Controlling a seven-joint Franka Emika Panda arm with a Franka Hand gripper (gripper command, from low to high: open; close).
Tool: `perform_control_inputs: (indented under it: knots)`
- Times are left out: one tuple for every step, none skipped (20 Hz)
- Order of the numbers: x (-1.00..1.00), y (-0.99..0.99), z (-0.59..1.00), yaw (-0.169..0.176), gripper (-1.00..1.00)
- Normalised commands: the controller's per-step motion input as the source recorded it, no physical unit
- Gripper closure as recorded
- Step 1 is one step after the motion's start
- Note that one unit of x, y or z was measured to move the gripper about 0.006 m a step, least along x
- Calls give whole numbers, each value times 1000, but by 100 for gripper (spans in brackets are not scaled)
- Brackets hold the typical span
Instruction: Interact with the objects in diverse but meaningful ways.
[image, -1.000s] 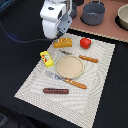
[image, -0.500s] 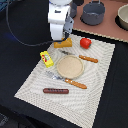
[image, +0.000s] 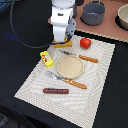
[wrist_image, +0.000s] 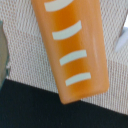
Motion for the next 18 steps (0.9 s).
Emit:
perform_control_inputs:
  knots:
    - [91,191,-303,38,-100]
    - [60,166,-334,38,-100]
    - [46,211,-337,40,-100]
    - [23,220,-337,45,-100]
    - [0,229,-337,46,-100]
    - [0,237,-331,48,-100]
    - [0,237,-314,49,-100]
    - [0,243,-306,48,100]
    - [31,266,-257,48,100]
    - [9,231,-260,48,100]
    - [11,237,-249,50,100]
    - [17,246,-223,51,100]
    - [60,257,-194,52,100]
    - [80,271,-169,55,100]
    - [111,280,-151,58,100]
    - [134,297,-131,61,100]
    - [103,266,-146,60,100]
    - [117,289,-143,60,100]
